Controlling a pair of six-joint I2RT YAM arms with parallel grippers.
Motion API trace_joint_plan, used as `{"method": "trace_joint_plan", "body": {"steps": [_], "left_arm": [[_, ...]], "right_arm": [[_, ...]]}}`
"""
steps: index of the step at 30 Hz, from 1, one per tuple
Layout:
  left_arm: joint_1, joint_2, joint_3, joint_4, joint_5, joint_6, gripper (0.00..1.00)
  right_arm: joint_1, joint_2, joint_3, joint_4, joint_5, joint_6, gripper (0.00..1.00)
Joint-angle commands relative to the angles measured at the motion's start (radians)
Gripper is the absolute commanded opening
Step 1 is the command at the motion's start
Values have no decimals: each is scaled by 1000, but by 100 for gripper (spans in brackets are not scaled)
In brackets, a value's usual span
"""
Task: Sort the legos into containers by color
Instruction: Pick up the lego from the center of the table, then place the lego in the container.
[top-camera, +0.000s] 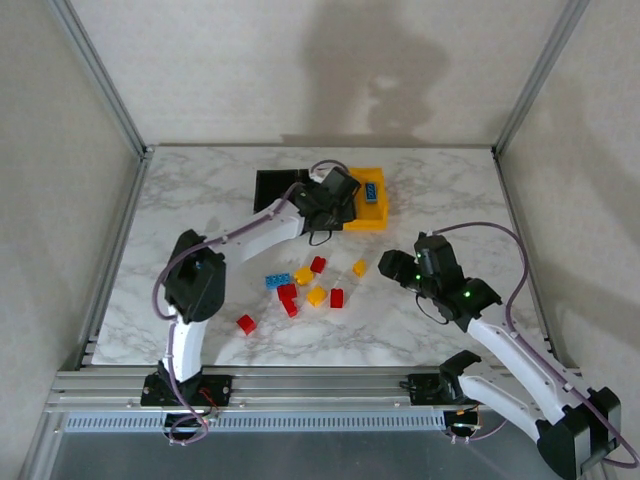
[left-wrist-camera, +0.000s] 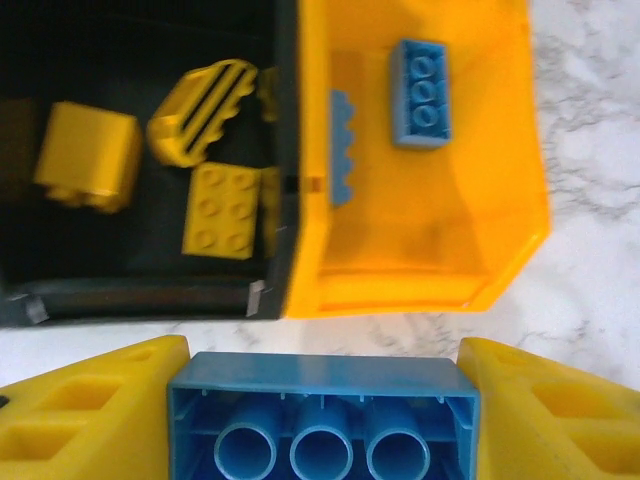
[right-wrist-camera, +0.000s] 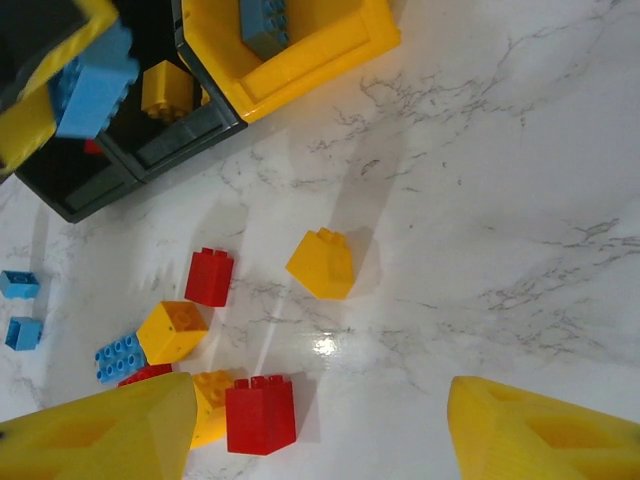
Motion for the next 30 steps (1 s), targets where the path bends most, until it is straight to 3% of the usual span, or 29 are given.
{"method": "trace_joint_plan", "body": {"steps": [1, 11, 30], "left_arm": [[-16, 89, 137, -55, 29, 28, 49], [-15, 348, 496, -134, 36, 48, 50], [-4, 458, 529, -34, -30, 66, 52]], "right_arm": [[-8, -31, -25, -33, -2, 12, 67], [-9, -94, -28, -84, 17, 41, 67], [-8, -196, -4, -210, 71, 54, 67]]}}
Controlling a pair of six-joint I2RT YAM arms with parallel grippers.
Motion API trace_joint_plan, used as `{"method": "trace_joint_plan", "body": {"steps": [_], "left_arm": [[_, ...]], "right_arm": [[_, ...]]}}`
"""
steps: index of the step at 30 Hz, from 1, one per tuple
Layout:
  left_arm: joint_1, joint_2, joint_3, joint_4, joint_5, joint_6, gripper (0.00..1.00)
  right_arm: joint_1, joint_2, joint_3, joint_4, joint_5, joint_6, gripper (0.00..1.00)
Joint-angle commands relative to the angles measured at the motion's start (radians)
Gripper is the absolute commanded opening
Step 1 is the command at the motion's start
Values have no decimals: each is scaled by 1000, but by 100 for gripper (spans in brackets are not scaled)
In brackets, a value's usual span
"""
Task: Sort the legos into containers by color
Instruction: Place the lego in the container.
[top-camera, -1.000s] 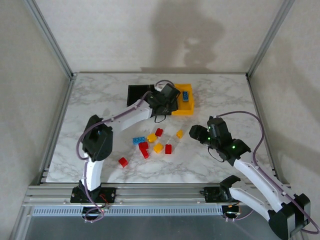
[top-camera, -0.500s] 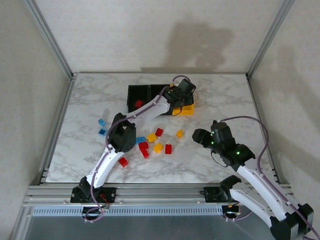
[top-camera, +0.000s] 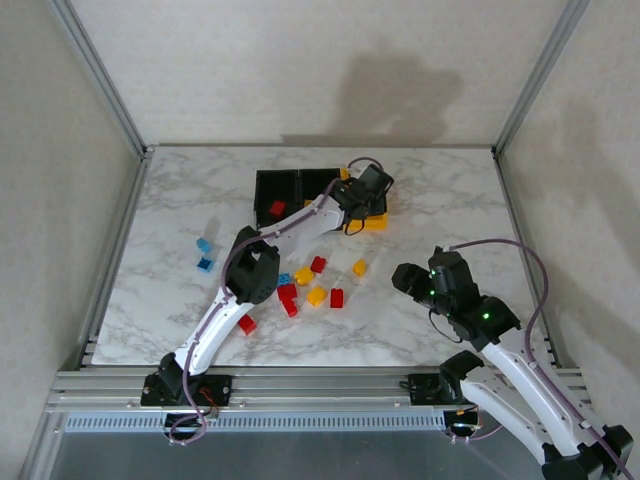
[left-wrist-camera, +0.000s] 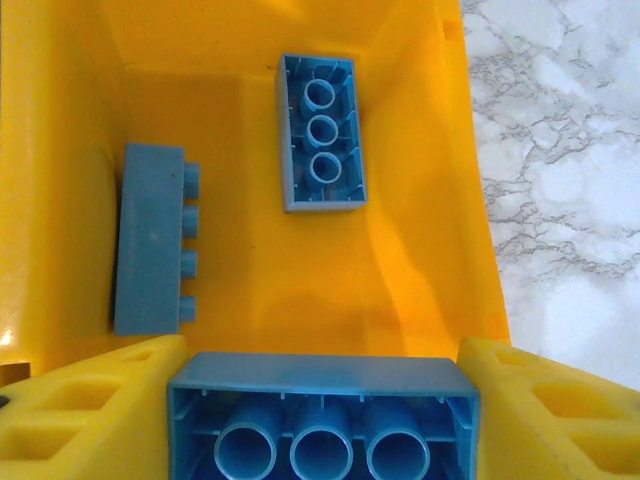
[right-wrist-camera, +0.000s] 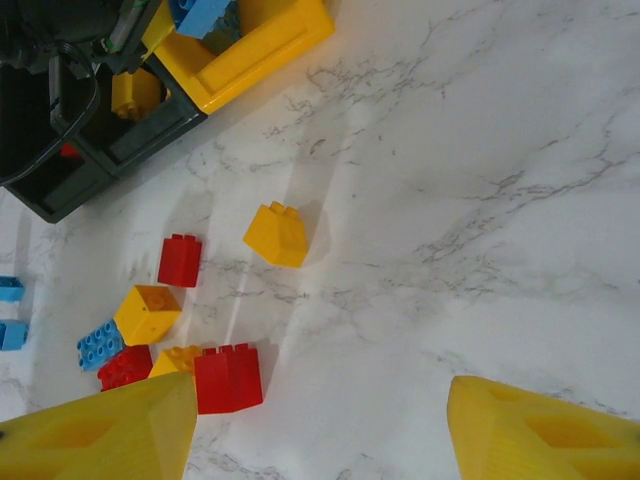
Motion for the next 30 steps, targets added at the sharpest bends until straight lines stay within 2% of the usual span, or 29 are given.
{"method": "trace_joint_plan", "body": {"steps": [1, 5, 7, 16, 24, 30], "left_arm": [[7, 33, 29, 14, -32, 24, 53], [7, 38, 29, 17, -34, 27, 59], [7, 36, 30, 15, -37, 26, 65], [4, 7, 26, 12, -37, 30, 74], [-4, -31, 11, 23, -19, 30, 73], [-20, -103, -16, 49, 47, 30, 73]], "right_arm": [[-4, -13, 23, -36, 35, 15, 67], [-3, -14, 21, -37, 33, 15, 67], [-4, -13, 19, -35, 32, 15, 67], [-3, -17, 21, -31, 30, 9, 67], [-3, -22, 30, -31, 32, 3, 67], [-4, -18, 51, -40, 36, -6, 67]]}}
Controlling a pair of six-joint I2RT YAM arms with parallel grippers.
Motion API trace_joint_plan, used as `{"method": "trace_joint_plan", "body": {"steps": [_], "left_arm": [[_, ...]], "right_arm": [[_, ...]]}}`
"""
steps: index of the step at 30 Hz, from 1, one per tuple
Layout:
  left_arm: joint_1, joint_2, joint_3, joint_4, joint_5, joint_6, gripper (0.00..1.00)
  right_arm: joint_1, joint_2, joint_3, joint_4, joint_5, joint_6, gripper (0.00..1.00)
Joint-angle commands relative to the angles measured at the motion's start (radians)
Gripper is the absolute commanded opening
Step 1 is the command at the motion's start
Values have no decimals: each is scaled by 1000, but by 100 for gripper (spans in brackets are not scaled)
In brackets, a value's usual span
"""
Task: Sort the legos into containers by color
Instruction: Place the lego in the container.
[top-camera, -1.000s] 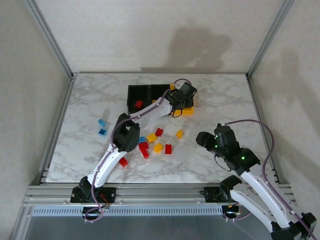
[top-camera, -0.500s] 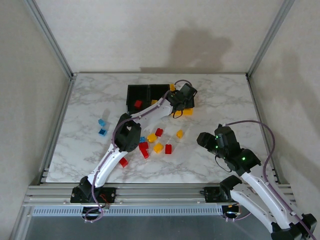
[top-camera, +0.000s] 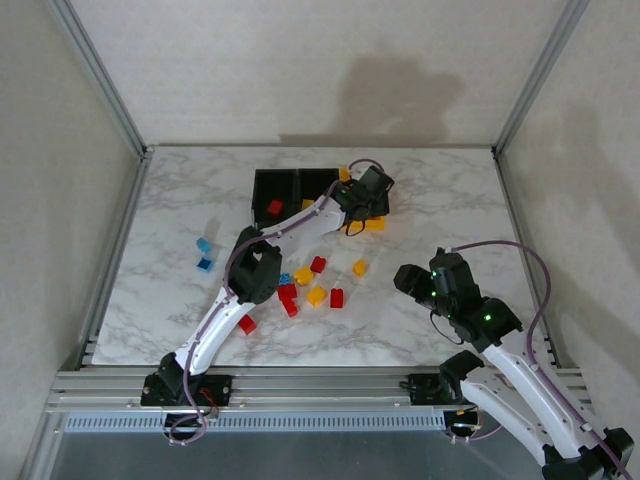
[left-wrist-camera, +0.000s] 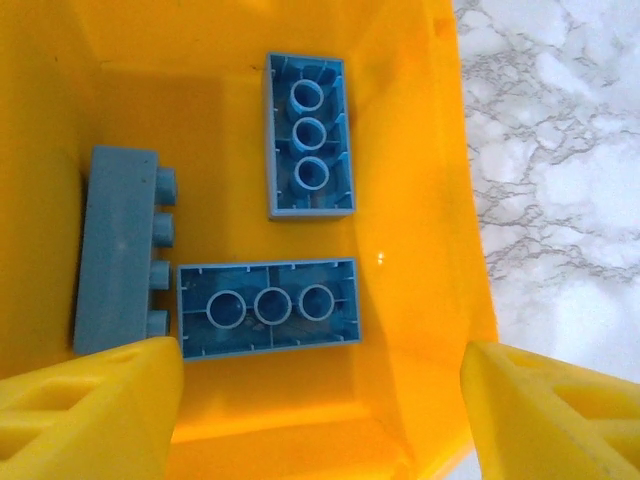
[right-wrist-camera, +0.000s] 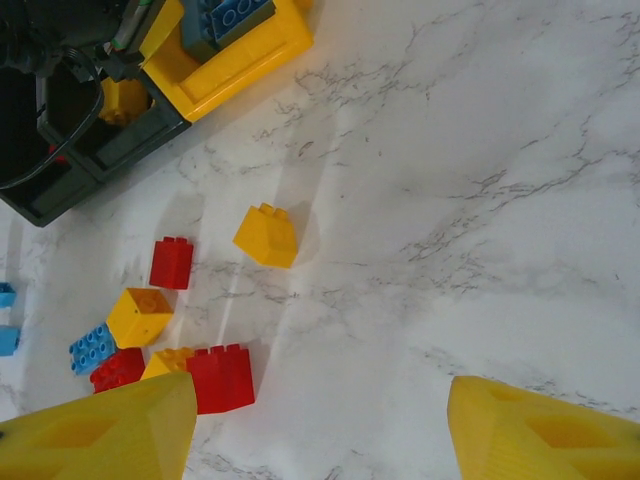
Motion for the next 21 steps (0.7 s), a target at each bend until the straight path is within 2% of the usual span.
{"method": "trace_joint_plan", "body": {"steps": [1, 8, 16, 21], "left_arm": [[-22, -124, -22, 32, 43, 27, 73], [-44, -298, -185, 64, 87, 33, 72], [-40, -643, -645, 103, 62, 27, 73], [-2, -872, -984, 122, 42, -21, 72]], "right_arm": [[-4, -6, 48, -22, 20, -13, 68], [-4, 17, 76, -5, -12, -44, 68], [-4, 56, 66, 83, -103, -89, 68], [4, 106, 23, 220, -228, -124, 68]]}}
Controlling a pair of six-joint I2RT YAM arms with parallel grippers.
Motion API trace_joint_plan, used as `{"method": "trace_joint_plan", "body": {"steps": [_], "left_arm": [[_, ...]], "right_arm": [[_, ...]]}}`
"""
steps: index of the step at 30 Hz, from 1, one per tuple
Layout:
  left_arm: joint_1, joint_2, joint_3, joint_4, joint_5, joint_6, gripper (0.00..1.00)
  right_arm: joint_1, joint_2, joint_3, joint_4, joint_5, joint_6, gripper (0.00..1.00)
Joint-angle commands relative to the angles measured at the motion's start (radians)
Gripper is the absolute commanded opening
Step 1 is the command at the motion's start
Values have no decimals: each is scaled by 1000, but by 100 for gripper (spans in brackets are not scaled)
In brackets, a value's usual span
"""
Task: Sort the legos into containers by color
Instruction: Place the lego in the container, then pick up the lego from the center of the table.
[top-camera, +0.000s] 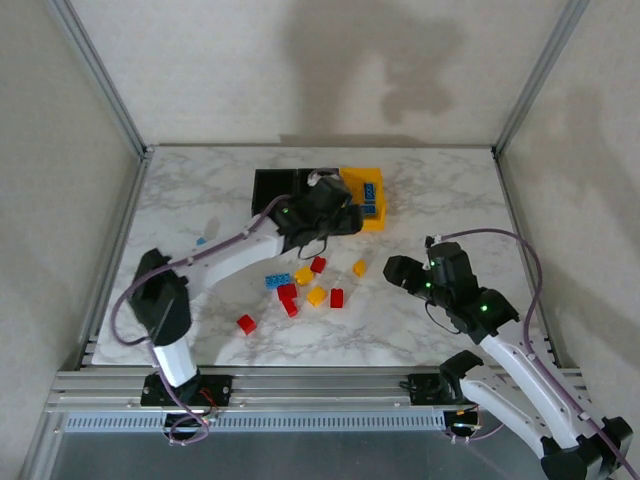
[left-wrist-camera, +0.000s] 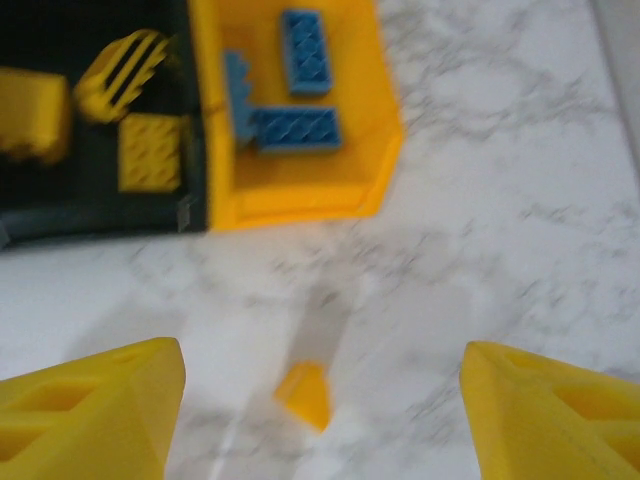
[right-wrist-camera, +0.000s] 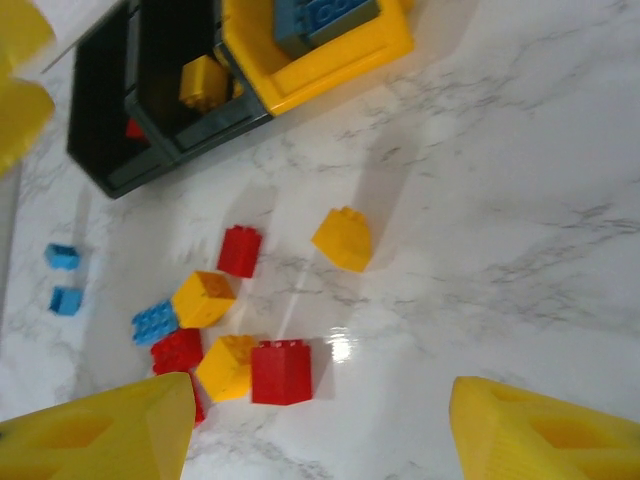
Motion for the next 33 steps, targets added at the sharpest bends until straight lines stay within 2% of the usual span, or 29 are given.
{"method": "trace_joint_plan", "body": {"steps": [1, 6, 10, 15, 24, 33], "left_arm": [[33, -127, -176, -5, -39, -39, 72], [75, -278, -384, -35, -71, -81, 69], [102, -313, -479, -59, -83, -103, 69], [125, -272, -525, -85, -109, -101, 75], [135, -157, -562, -34, -80, -91, 76], [135, -87, -570, 17, -51, -91, 79]], "right_arm": [[11, 37, -21, 124, -104, -46, 68], [72, 124, -9, 220, -151, -81, 68], [136, 210, 7, 273, -144, -96, 68], [186, 265, 12, 300, -116, -87, 68], [189, 209, -29, 274, -68, -56, 68], [190, 215, -23, 266, -54, -50, 68]]}}
